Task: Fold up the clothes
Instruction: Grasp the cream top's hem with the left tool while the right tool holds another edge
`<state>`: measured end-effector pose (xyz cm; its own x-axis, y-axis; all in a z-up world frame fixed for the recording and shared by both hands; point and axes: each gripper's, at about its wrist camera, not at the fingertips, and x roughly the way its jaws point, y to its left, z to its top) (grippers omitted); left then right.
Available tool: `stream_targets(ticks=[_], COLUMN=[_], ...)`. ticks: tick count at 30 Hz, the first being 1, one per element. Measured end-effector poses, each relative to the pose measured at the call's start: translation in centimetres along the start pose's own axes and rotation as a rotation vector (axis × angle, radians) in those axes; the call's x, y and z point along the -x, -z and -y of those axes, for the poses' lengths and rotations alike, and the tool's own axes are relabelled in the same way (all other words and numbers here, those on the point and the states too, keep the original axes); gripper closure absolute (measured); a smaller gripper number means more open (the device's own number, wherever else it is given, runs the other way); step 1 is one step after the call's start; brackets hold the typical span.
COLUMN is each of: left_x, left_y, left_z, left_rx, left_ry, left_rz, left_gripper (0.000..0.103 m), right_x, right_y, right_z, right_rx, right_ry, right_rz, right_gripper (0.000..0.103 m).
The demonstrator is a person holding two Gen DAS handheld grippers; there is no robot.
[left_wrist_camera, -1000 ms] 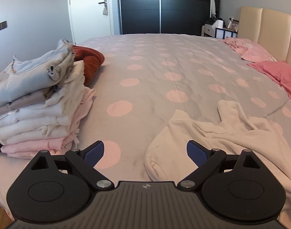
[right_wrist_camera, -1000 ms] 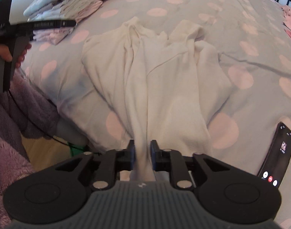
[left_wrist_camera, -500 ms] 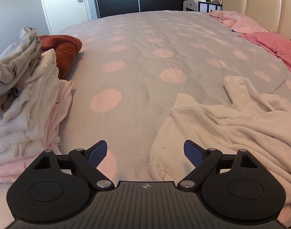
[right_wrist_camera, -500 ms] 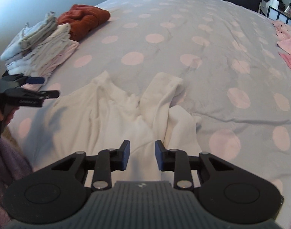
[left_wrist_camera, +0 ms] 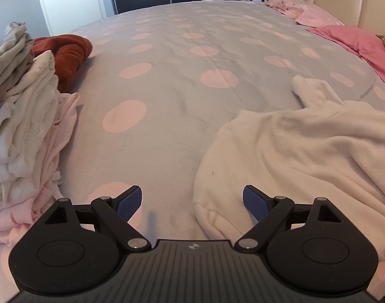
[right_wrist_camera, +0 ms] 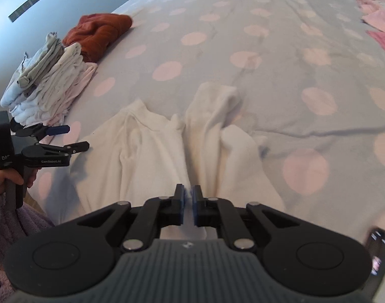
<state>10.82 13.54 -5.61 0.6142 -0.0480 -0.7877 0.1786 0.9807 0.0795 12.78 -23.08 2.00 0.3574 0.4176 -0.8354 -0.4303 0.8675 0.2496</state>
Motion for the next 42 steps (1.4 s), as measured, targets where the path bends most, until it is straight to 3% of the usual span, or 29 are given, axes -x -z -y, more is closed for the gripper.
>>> stream_targets(ticks=[4, 8, 11, 18, 22, 23, 25, 26, 30, 33, 36, 42], left_x=[0.3, 0.8, 1.4, 1.3, -1.6, -2.4, -3.6, -4.0, -4.6, -3.4, -0.6, 8.7], left_y=[0.0, -0.3, -0.7, -4.1, -5.3, -5.3, -5.2, -5.2, -4.8, -5.0, -6.7, -11.0], left_z=[2.1, 5.1, 6.8, 7.2, 8.3, 8.5, 8.7, 8.8, 9.0, 8.8, 7.2, 2.1], left_rx=[-0.043, -0.133, -0.176, -0.161, -0.211, -0.222, -0.228, -0.222, -0.198, -0.198, -0.142, -0.054], left_ry=[0.058, 0.138, 0.146, 0.201, 0.213, 0.217, 0.226, 0.232, 0.222, 0.203, 0.177, 0.104], left_rz=[0.001, -0.002, 0.020, 0.019, -0.072, -0.096, -0.135, -0.148, -0.158, -0.118, -0.024, 0.213], left_gripper=[0.016, 0.036, 0.037, 0.037, 0.038, 0.041, 0.058, 0.062, 0.091, 0.094, 0.095, 0.095], right_x=[3.6, 4.6, 4.4, 3.7, 3.3, 3.2, 2.6, 2.4, 1.5, 1.6, 2.9, 7.0], right_y=[3.7, 7.8, 8.7, 10.6, 11.7, 12.0, 11.7, 11.5, 11.2, 10.9, 10.0, 4.6], right_z=[1.6, 3.3, 3.8, 5.0, 5.6, 5.8, 5.5, 5.3, 4.9, 4.9, 4.7, 1.6], right_rx=[-0.048, -0.112, -0.110, -0.101, -0.096, -0.095, -0.056, -0.034, 0.031, 0.046, 0.046, 0.136], right_ry=[0.069, 0.114, 0.128, 0.156, 0.173, 0.177, 0.189, 0.194, 0.215, 0.229, 0.251, 0.272], right_rz=[-0.030, -0.088, -0.098, -0.117, -0.128, -0.131, -0.146, -0.153, -0.165, -0.156, -0.112, 0.072], right_gripper=[0.096, 0.096, 0.096, 0.095, 0.095, 0.095, 0.095, 0.095, 0.095, 0.095, 0.095, 0.095])
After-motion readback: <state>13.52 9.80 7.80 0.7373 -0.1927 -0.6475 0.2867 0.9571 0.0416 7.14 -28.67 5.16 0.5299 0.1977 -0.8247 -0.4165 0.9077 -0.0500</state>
